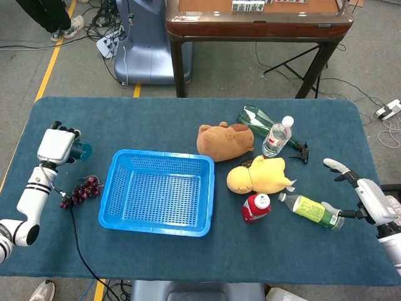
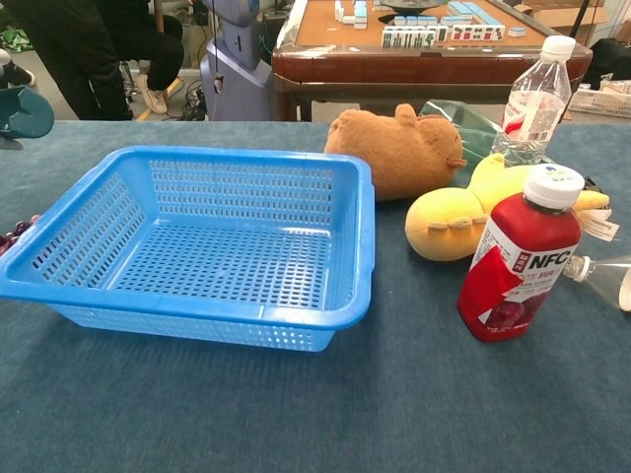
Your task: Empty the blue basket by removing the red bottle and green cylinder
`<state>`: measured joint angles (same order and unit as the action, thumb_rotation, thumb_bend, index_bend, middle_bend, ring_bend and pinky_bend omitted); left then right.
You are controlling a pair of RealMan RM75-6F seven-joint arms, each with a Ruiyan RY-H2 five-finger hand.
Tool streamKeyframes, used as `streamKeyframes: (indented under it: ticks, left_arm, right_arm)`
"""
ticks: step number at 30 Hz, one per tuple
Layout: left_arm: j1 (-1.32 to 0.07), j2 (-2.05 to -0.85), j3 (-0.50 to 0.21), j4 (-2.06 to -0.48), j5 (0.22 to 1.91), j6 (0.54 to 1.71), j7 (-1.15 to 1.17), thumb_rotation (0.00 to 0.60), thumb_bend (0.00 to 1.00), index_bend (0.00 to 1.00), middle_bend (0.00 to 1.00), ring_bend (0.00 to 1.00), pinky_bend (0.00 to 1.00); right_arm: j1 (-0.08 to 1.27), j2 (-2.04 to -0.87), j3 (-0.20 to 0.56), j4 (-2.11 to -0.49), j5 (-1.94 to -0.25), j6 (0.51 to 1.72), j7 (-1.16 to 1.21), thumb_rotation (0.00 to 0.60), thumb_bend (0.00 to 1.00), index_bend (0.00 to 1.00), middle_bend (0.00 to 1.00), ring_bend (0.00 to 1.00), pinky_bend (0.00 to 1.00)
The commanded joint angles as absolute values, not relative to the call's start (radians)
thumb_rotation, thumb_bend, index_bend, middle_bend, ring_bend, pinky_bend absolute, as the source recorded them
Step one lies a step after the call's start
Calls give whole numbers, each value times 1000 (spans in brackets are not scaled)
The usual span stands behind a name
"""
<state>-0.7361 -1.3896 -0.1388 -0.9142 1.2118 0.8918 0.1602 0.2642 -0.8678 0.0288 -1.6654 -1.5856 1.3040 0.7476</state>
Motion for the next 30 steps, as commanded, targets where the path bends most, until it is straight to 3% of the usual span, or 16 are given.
streamKeyframes:
  ticks: [1,7,17,25,30]
  left_arm:
    - [-747,-1427,-137,-841,1183,848,243,600,215,524,532,400,174]
    - [-752,-1472,-114,-777,1172,795,341,600,214,471,488,367,174]
    - [-757,-1477,-111,-821,1156,754,406,600,214,325,347,285,174]
    - [-744,-1392,-152,-1006,1108,799,435,600,214,103,179,183,169]
    - [-703,-1323,-197,-1172,1108,920,373,600,215,96,167,173,166]
  right_arm:
    - [263,-867,29,-1665,-1583,1304,747,600,199,117,166,179,280]
    - [263,-869,30,-1662,-1578,1299,750,600,199,117,165,179,280]
    - [263,-871,33,-1660,-1573,1295,749,600,199,117,166,179,280]
    - [263,-871,37,-1655,-1570,1296,756,600,199,117,166,179,280]
    - [260,-866,35,-1653,-1570,1295,758,600,199,117,166,179,280]
